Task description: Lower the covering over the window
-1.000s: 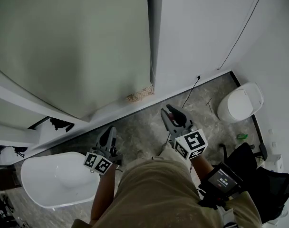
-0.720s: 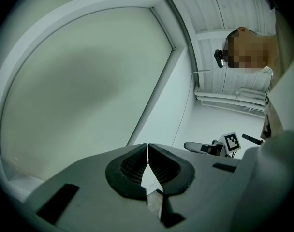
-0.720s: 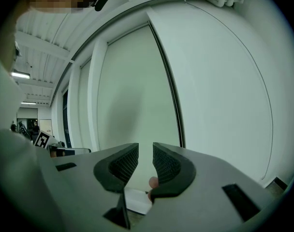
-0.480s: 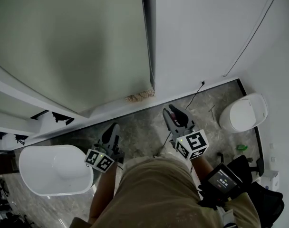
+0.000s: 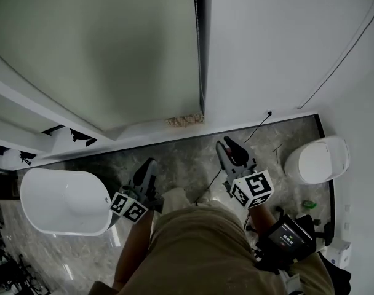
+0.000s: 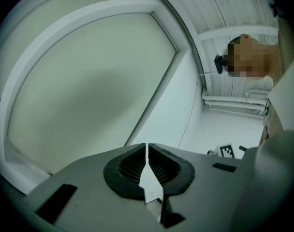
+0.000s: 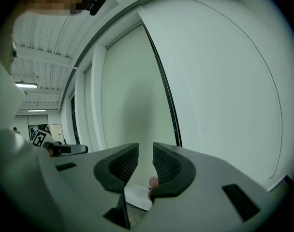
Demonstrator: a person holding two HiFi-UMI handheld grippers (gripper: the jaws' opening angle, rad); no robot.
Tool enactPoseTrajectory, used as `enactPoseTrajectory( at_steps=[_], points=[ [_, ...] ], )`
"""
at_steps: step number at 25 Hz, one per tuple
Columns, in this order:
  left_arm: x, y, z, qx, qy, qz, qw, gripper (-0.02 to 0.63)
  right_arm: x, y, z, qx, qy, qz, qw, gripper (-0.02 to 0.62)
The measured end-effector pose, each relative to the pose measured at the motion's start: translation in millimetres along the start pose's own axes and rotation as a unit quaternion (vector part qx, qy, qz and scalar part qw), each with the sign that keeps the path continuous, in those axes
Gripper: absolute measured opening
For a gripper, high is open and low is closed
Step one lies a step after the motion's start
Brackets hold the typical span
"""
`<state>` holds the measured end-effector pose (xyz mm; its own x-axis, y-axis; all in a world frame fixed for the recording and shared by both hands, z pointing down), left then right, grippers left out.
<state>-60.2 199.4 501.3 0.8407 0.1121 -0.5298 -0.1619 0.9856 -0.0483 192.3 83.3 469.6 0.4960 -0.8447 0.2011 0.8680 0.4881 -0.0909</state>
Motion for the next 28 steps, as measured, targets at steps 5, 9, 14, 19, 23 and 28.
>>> enactPoseTrajectory(
  at_steps=[5, 9, 14, 19, 23, 28],
  points=[
    [-8.0, -0.7, -11.4, 0.007, 0.008, 0.004, 0.9999, 0.02, 1.5, -11.5, -0.4, -0.003, -0.002, -0.001, 1.0, 0.097],
    [-25.9, -6.8, -21.0, -0.002, 0.008, 0.009, 0.9999, 0.02, -1.7, -25.0, -3.7, -0.002, -0.001, 0.012, 1.0, 0.097],
    [-46.0, -26.1, -29.5, -0.023, -0.002, 0.031, 0.9993, 0.02, -6.2, -39.7, -10.2, 0.002, 0.0, 0.035, 0.999, 0.097],
    [-63.0, -49.9, -48.6, -0.024, -0.012, 0.058, 0.9979, 0.02, -5.0, -63.1, -15.4, 0.0, 0.006, 0.058, 0.998, 0.097],
    [-89.1, -63.5, -62.9, -0.03, -0.009, 0.074, 0.9968, 0.02, -11.4, -96.0, -21.1, 0.002, 0.013, 0.067, 0.998, 0.097],
    [-109.1, -75.3, -71.7, -0.041, -0.011, 0.088, 0.9952, 0.02, -13.9, -114.3, -23.3, 0.006, 0.015, 0.083, 0.996, 0.097]
  ],
)
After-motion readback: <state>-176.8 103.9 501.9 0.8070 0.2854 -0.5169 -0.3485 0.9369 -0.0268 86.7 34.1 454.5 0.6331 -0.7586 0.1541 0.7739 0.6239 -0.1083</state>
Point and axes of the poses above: the fingertips, and each gripper's own axes: y backward along the fingers, x to its right, z out of its underside, the point moved 6 cm from there along y, backward along the fingers, and after that the axes turned 11 degrees about -z, right-handed, at the moved point
